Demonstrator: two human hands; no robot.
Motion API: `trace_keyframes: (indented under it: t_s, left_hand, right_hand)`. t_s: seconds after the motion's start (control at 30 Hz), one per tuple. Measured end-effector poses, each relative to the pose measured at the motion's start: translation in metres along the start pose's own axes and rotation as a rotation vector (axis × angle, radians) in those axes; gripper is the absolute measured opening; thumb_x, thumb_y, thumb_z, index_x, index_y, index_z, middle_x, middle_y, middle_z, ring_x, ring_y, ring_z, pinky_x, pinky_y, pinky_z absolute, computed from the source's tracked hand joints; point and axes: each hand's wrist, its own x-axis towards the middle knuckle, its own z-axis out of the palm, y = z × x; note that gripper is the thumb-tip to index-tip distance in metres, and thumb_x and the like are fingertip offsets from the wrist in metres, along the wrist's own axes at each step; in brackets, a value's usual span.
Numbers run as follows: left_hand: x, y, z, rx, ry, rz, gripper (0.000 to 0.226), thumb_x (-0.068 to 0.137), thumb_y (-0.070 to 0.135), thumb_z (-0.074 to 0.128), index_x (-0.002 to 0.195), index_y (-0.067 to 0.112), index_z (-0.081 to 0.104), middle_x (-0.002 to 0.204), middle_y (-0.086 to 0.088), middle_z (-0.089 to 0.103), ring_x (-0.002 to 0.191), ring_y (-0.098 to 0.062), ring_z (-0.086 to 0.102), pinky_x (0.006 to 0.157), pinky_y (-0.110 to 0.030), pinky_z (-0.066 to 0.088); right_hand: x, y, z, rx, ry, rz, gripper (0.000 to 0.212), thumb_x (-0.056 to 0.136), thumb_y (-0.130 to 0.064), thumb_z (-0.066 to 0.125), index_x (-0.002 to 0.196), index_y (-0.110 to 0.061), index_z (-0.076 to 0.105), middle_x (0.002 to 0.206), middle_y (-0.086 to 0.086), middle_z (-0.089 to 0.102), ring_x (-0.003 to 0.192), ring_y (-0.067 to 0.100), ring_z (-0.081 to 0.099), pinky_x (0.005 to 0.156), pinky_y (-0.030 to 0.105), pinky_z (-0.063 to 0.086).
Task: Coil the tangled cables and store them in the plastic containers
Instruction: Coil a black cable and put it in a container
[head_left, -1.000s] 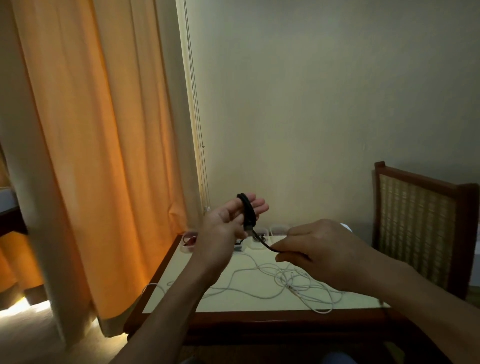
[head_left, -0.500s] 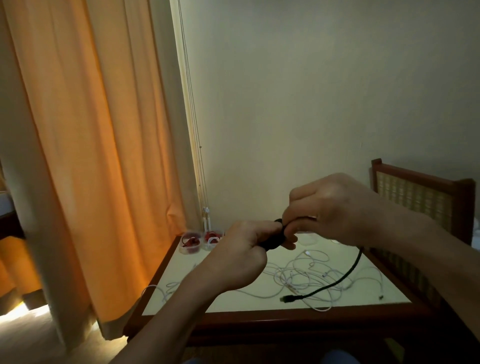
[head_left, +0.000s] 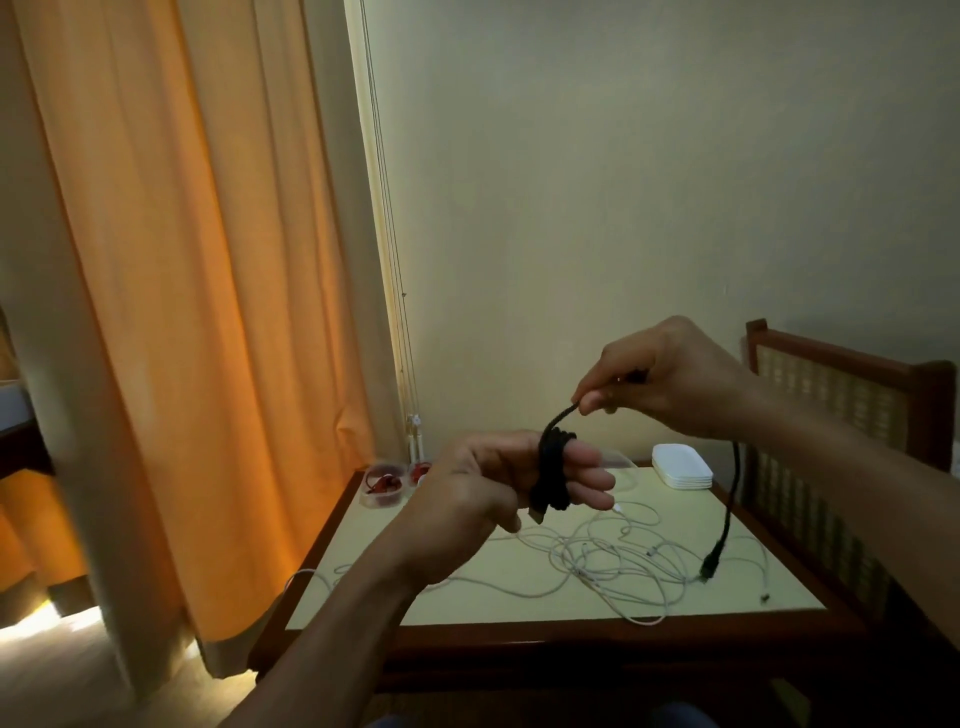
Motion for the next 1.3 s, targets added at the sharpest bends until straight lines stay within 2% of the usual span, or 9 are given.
trace_keyframes:
  t_s: [0.23, 0.47, 0.57, 0.67, 0.77, 0.93, 1.07, 1.2, 1.3]
  left_hand:
    - [0.002, -0.001, 0.003, -0.524, 0.183, 0.099, 0.07, 0.057, -0.016, 0.037, 0.115, -0.001, 0.074, 0.108, -0.019, 0.073, 0.107, -0.028, 0.071, 0.095, -0.031, 0.055]
    - [0.02, 0.02, -0.016, -0.937, 0.58, 0.34, 0.077, 0.066, -0.008, 0.026, 0.138, -0.011, 0.053, 0.131, -0.025, 0.066, 0.124, -0.031, 0.065, 0.105, -0.036, 0.052]
    - [0.027, 0.013, -0.024, -0.758, 0.68, 0.311, 0.077, 0.065, -0.008, 0.028, 0.139, -0.009, 0.051, 0.131, -0.023, 0.067, 0.122, -0.029, 0.067, 0.099, -0.025, 0.053]
    - [0.027, 0.0, -0.028, -0.44, 0.658, 0.197, 0.07, 0.074, -0.018, 0.027, 0.137, -0.004, 0.054, 0.13, -0.02, 0.068, 0.12, -0.023, 0.068, 0.067, -0.012, 0.052]
    - [0.025, -0.011, -0.03, -0.034, 0.569, 0.118, 0.069, 0.077, -0.026, 0.028, 0.134, -0.002, 0.057, 0.125, -0.015, 0.072, 0.124, -0.026, 0.066, 0.094, -0.027, 0.055]
    - [0.014, -0.015, -0.019, 0.402, 0.322, -0.008, 0.064, 0.082, -0.028, 0.044, 0.135, 0.004, 0.062, 0.123, -0.004, 0.074, 0.121, -0.011, 0.066, 0.103, -0.026, 0.052]
    - [0.006, -0.015, -0.01, 0.48, 0.123, -0.106, 0.054, 0.086, -0.023, 0.049, 0.129, 0.004, 0.066, 0.116, -0.006, 0.076, 0.115, -0.013, 0.07, 0.106, -0.029, 0.051]
    - [0.0, -0.015, -0.004, 0.443, 0.02, -0.126, 0.025, 0.103, 0.003, 0.054, 0.123, 0.003, 0.069, 0.111, -0.008, 0.076, 0.108, -0.021, 0.072, 0.102, -0.035, 0.054]
    - [-0.004, -0.014, -0.007, 0.308, 0.011, -0.059, 0.03, 0.107, 0.016, 0.048, 0.12, -0.003, 0.068, 0.107, -0.015, 0.075, 0.101, -0.03, 0.073, 0.095, -0.033, 0.054]
  right_hand:
    - [-0.01, 0.003, 0.022, 0.048, 0.058, -0.016, 0.032, 0.089, -0.047, 0.065, 0.098, -0.021, 0.081, 0.076, -0.011, 0.074, 0.069, 0.002, 0.07, 0.063, 0.029, 0.057]
    - [-0.026, 0.001, 0.039, -0.093, 0.062, -0.026, 0.018, 0.089, -0.019, 0.074, 0.106, -0.018, 0.08, 0.084, -0.01, 0.076, 0.07, 0.0, 0.07, 0.064, 0.033, 0.06]
    - [-0.029, -0.015, 0.041, -0.207, 0.061, -0.125, 0.023, 0.093, -0.035, 0.065, 0.1, -0.019, 0.08, 0.077, -0.009, 0.073, 0.061, 0.004, 0.063, 0.053, 0.032, 0.055]
    - [-0.032, -0.026, 0.038, -0.303, 0.045, -0.2, 0.027, 0.096, -0.038, 0.058, 0.095, -0.021, 0.079, 0.072, -0.009, 0.067, 0.054, 0.012, 0.057, 0.045, 0.033, 0.049]
    - [-0.034, -0.035, 0.029, -0.392, 0.021, -0.259, 0.026, 0.096, -0.037, 0.059, 0.094, -0.02, 0.078, 0.069, -0.008, 0.062, 0.05, 0.014, 0.052, 0.042, 0.028, 0.043]
    - [-0.027, -0.036, 0.01, -0.47, 0.033, -0.319, 0.024, 0.096, -0.032, 0.059, 0.091, -0.018, 0.077, 0.067, -0.002, 0.06, 0.048, 0.019, 0.05, 0.04, 0.03, 0.042]
    - [-0.017, -0.038, 0.003, -0.482, 0.032, -0.371, 0.009, 0.089, -0.023, 0.071, 0.087, -0.018, 0.078, 0.069, -0.002, 0.062, 0.056, 0.017, 0.053, 0.04, 0.032, 0.044]
    - [-0.009, -0.034, 0.004, -0.385, 0.063, -0.347, 0.02, 0.094, -0.034, 0.067, 0.089, -0.019, 0.079, 0.073, -0.004, 0.064, 0.064, 0.013, 0.055, 0.046, 0.034, 0.046]
    - [-0.004, -0.031, 0.007, -0.206, 0.122, -0.277, 0.019, 0.09, -0.034, 0.072, 0.09, -0.017, 0.081, 0.074, -0.004, 0.067, 0.064, 0.013, 0.061, 0.054, 0.034, 0.05]
